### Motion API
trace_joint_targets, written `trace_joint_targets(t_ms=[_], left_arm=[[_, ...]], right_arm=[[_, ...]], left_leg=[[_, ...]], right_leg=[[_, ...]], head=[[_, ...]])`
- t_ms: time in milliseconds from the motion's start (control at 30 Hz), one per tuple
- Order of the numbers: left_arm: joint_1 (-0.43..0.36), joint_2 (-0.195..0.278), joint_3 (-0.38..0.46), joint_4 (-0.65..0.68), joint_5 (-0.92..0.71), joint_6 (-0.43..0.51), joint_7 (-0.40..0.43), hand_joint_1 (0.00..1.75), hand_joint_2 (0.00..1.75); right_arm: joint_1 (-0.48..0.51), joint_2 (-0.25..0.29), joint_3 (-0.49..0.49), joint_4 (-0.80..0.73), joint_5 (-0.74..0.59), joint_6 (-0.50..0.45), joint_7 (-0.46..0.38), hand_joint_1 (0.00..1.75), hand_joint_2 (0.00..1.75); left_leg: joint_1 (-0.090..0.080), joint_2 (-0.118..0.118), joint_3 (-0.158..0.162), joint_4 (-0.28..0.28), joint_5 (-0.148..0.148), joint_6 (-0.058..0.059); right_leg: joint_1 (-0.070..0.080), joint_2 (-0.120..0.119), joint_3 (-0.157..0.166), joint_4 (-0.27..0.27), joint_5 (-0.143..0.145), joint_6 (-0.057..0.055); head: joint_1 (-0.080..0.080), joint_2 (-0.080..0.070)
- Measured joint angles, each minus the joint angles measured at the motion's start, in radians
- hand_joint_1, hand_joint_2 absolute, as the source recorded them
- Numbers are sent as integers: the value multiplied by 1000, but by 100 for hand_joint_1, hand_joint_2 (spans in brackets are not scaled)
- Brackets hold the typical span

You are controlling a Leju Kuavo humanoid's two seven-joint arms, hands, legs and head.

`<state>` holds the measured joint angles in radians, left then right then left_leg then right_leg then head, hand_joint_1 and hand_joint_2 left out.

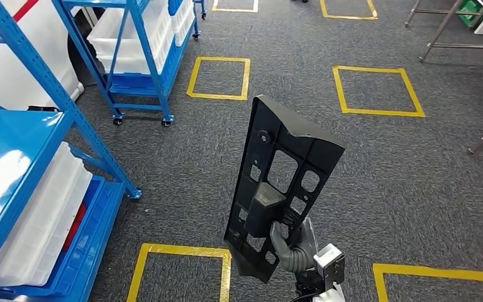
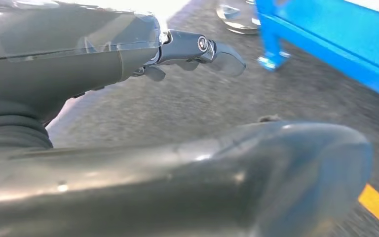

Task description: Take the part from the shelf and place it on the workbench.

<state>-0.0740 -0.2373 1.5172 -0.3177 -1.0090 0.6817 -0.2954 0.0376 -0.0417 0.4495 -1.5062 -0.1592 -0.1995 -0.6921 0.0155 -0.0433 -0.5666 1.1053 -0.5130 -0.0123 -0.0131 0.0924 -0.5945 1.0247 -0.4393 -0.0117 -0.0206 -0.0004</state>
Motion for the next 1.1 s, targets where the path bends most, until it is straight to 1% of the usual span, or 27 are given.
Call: trace_joint_targets(t_ms=[67,133,167,200,233,267,300,333,367,400,433,467,500,533,567,600,667,700,733,800,833,867,900,933,967,1033,1100], left_arm=[[0,9,0,12,32,-34,-43,0,0],[0,19,0,22,63,-74,-85,0,0],[-1,23,0,26,76,-92,-103,0,0],[-2,28,0,29,85,-107,-118,0,0],[-2,31,0,32,92,-118,-127,0,0],[0,35,0,35,96,-124,-133,0,0],[1,38,0,37,98,-127,-136,0,0],[3,41,0,39,99,-128,-137,0,0],[4,43,0,41,100,-129,-138,0,0],[4,45,0,43,100,-129,-138,0,0],[3,46,0,45,100,-129,-139,0,0],[2,47,0,46,100,-129,-139,0,0],[1,47,0,48,100,-130,-139,0,0],[1,47,0,50,100,-130,-139,0,0],[0,48,0,51,100,-131,-140,0,0],[-1,48,0,53,100,-131,-141,0,0],[-3,49,0,55,100,-133,-143,0,0],[-3,51,0,56,101,-137,-145,0,0],[-4,52,0,57,102,-148,-150,0,0],[-2,57,0,59,104,-183,-162,0,0],[-1,59,0,60,103,-204,-167,0,0],[0,62,0,61,101,-222,-171,0,0],[0,64,-1,62,97,-240,-174,0,0],[0,65,-1,63,93,-254,-177,0,0],[-1,66,-1,63,87,-263,-180,0,0],[-2,66,-2,64,73,-274,-186,0,0],[-3,64,-3,68,60,-283,-191,0,0]], right_arm=[[1,4,-4,-5,8,0,0,175,175],[12,6,-12,-19,23,0,0,175,175],[20,6,-17,-26,30,0,0,175,175],[27,6,-23,-34,35,0,0,175,175],[31,6,-27,-40,39,0,0,175,175],[33,6,-30,-46,40,0,0,175,175],[35,6,-31,-50,41,0,0,175,175],[36,7,-32,-52,41,0,0,175,175],[39,7,-33,-53,41,0,0,175,175],[42,7,-35,-54,41,0,0,175,175],[45,7,-38,-56,41,0,0,175,175],[47,7,-41,-58,41,0,0,175,175],[48,8,-43,-61,41,0,0,175,175],[48,8,-45,-64,41,0,0,175,175],[48,9,-46,-67,41,0,0,175,175],[48,9,-47,-69,41,0,-1,175,175],[51,10,-49,-72,42,0,-1,175,175],[53,11,-50,-75,43,-1,-1,175,175],[55,12,-53,-79,47,-2,-1,175,175],[60,18,-59,-90,61,-12,-1,175,175],[66,20,-65,-96,70,-20,-1,175,175],[76,21,-70,-105,78,-30,-1,175,175],[89,22,-77,-115,86,-40,-1,175,175],[103,22,-85,-128,94,-51,-1,175,175],[118,22,-94,-143,101,-61,-1,175,175],[144,23,-115,-178,114,-78,0,175,175],[170,24,-137,-211,124,-88,-1,175,175]], left_leg=[[4,-35,31,-76,23,1],[0,-22,33,-82,24,10],[0,-9,34,-85,28,18],[-1,4,35,-90,32,26],[-1,19,34,-94,36,33],[-3,35,33,-96,38,38],[-7,50,31,-97,38,41],[-10,67,30,-97,38,42],[-12,82,29,-97,37,42],[-13,97,28,-96,37,43],[-15,110,29,-96,36,43],[-16,123,31,-96,34,42],[-18,134,33,-97,33,40],[-20,144,36,-97,30,37],[-22,154,38,-97,28,33],[-22,164,41,-99,27,28],[-21,180,47,-100,23,18],[-20,165,47,-92,14,12],[-19,138,39,-68,-5,7],[-16,71,-9,46,-70,1],[-14,56,-43,117,-102,0],[-13,50,-71,174,-119,-2],[-11,48,-84,195,-114,-3],[-9,47,-79,175,-89,-4],[-6,40,-55,117,-48,-4],[3,-12,2,-21,15,-5],[5,-48,26,-82,29,-2]], right_leg=[[0,24,-8,7,1,13],[-3,46,-16,5,8,28],[-5,41,-20,8,8,34],[-4,20,-28,22,-2,37],[-3,-11,-46,57,-25,39],[-2,-47,-72,113,-57,40],[0,-71,-104,180,-92,42],[-1,-82,-133,244,-119,43],[-1,-86,-149,282,-130,44],[-1,-88,-147,286,-123,43],[0,-94,-121,245,-98,41],[2,-109,-79,174,-66,36],[8,-136,-38,102,-44,28],[14,-160,-4,40,-27,20],[20,-176,13,8,-23,13],[25,-179,15,-2,-26,8],[23,-151,15,-10,-20,0],[18,-139,17,-15,-15,-5],[14,-126,19,-20,-11,-11],[10,-100,19,-24,-6,-17],[10,-86,18,-23,-5,-19],[10,-71,18,-22,-5,-19],[10,-55,18,-20,-5,-19],[10,-39,19,-18,-6,-18],[9,-23,20,-15,-7,-15],[7,7,16,-5,-11,-7],[4,32,4,2,-10,6]], head=[[0,0],[1,0],[1,0],[1,0],[1,0],[1,0],[2,0],[1,0],[1,0],[1,0],[1,0],[1,0],[1,0],[1,0],[1,0],[1,0],[1,0],[1,0],[1,0],[0,0],[0,0],[0,0],[0,0],[0,0],[0,0],[0,0],[0,0]])
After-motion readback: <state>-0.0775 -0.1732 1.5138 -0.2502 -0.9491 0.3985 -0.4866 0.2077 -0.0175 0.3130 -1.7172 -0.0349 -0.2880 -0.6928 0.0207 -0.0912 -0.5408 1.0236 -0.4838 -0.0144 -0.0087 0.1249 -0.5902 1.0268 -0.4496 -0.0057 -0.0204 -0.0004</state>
